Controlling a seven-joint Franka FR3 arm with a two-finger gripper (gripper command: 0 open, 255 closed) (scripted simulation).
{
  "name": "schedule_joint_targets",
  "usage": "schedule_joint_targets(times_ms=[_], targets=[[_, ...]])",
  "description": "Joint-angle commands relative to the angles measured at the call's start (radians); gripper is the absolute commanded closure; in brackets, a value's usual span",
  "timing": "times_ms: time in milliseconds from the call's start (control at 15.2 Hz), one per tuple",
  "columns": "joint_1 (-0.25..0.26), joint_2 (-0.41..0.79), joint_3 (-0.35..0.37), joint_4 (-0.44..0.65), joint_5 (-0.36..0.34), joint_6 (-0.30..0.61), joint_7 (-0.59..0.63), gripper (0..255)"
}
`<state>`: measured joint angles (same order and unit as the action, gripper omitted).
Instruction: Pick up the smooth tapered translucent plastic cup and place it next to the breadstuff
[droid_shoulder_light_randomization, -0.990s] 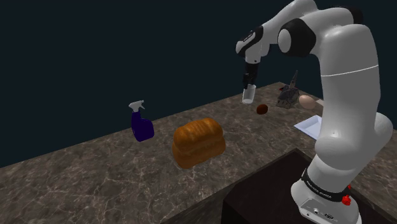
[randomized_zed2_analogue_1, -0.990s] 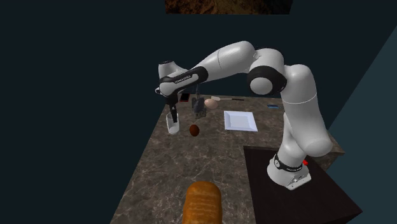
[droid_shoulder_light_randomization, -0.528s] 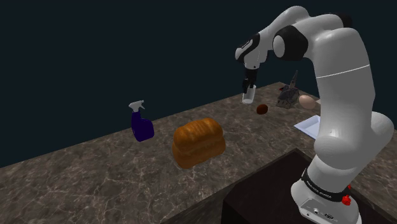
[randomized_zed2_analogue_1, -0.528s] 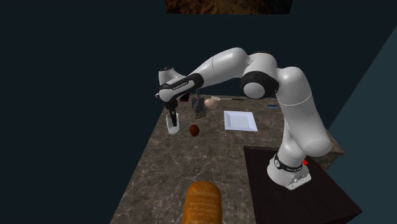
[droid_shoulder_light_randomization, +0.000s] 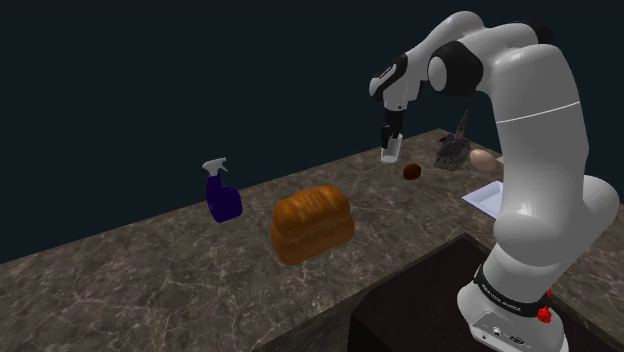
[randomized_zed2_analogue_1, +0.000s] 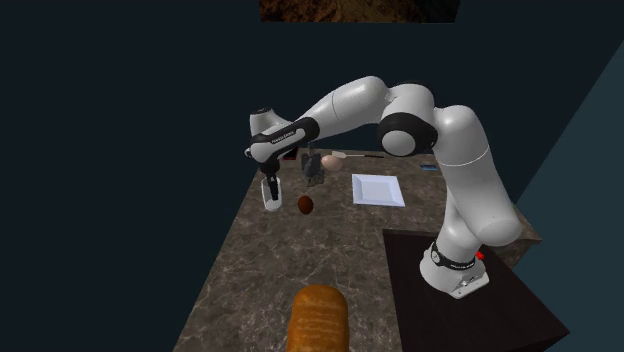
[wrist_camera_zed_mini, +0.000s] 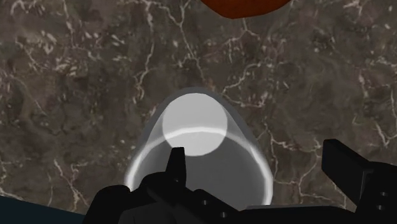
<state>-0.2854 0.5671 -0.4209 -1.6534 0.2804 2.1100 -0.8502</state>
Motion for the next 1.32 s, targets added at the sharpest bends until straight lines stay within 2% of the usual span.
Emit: schedule_joint_targets(times_ms=[0, 66, 660, 1254], targets=[[0.0, 0.0, 0.0, 0.0, 0.0, 0.0, 0.0, 0], [0.0, 0.0, 0.0, 0.0, 0.0, 0.0, 0.0, 255], [0.0, 0.0, 0.0, 0.0, 0.0, 0.0, 0.0, 255], [0.009, -0.056, -0.017, 0.039, -0.029, -0.091, 0.019, 255]])
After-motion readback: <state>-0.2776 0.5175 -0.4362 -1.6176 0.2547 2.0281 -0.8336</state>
